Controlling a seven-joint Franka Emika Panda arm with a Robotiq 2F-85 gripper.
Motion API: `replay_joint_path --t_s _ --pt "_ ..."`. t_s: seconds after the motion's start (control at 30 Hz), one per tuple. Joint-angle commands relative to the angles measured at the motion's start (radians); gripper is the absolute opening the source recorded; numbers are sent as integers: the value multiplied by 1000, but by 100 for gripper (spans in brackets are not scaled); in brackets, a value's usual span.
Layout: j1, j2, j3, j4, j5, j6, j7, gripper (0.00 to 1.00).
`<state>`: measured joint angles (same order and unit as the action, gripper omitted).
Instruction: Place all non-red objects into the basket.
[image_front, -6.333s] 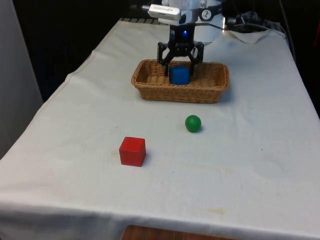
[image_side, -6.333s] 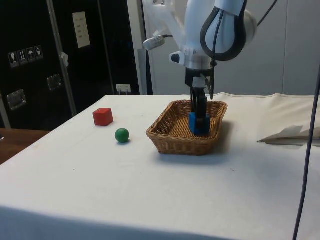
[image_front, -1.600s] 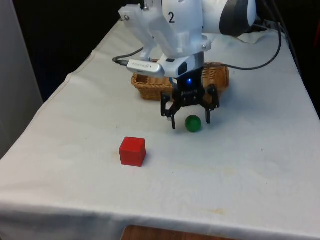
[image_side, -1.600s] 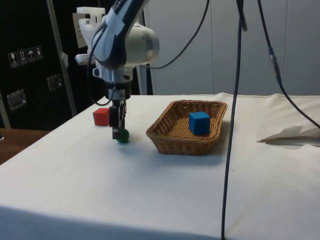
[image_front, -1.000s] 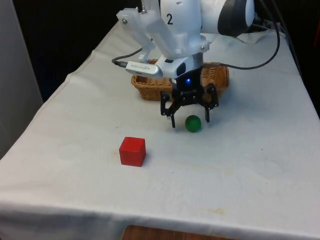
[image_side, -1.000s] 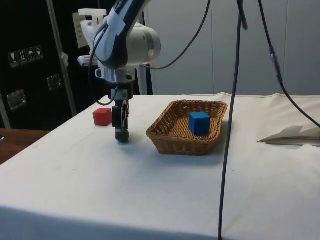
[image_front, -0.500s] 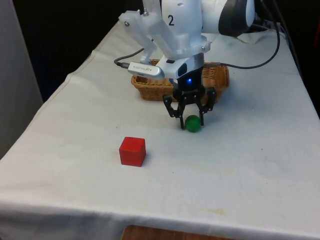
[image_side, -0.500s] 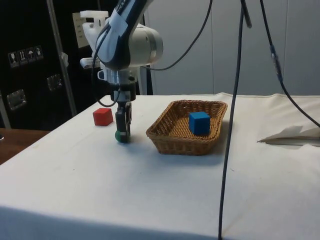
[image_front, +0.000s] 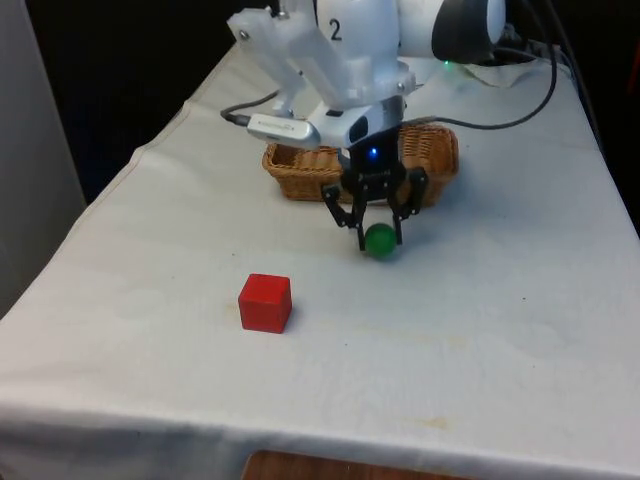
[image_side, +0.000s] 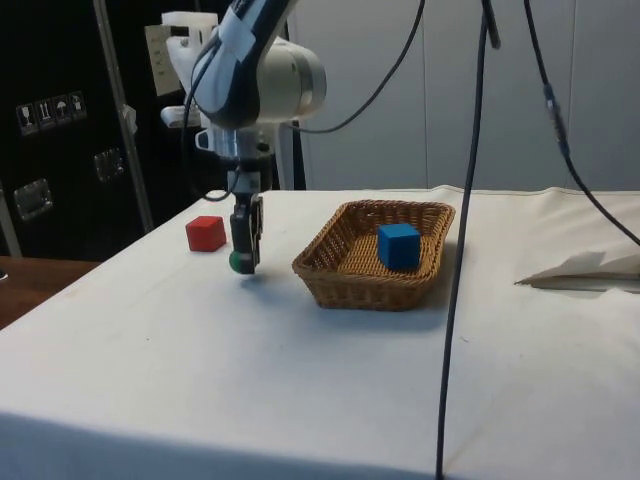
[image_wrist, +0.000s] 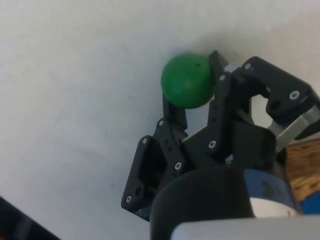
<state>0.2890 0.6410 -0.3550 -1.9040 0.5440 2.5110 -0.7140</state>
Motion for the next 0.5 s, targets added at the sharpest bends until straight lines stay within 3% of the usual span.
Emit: replay_joint_path --t_s 0.0,0.47 --pt "1 -26 -10 -13 -6 -20 -2 0" --pt "4 -160 -50 -109 -12 -66 -34 0"
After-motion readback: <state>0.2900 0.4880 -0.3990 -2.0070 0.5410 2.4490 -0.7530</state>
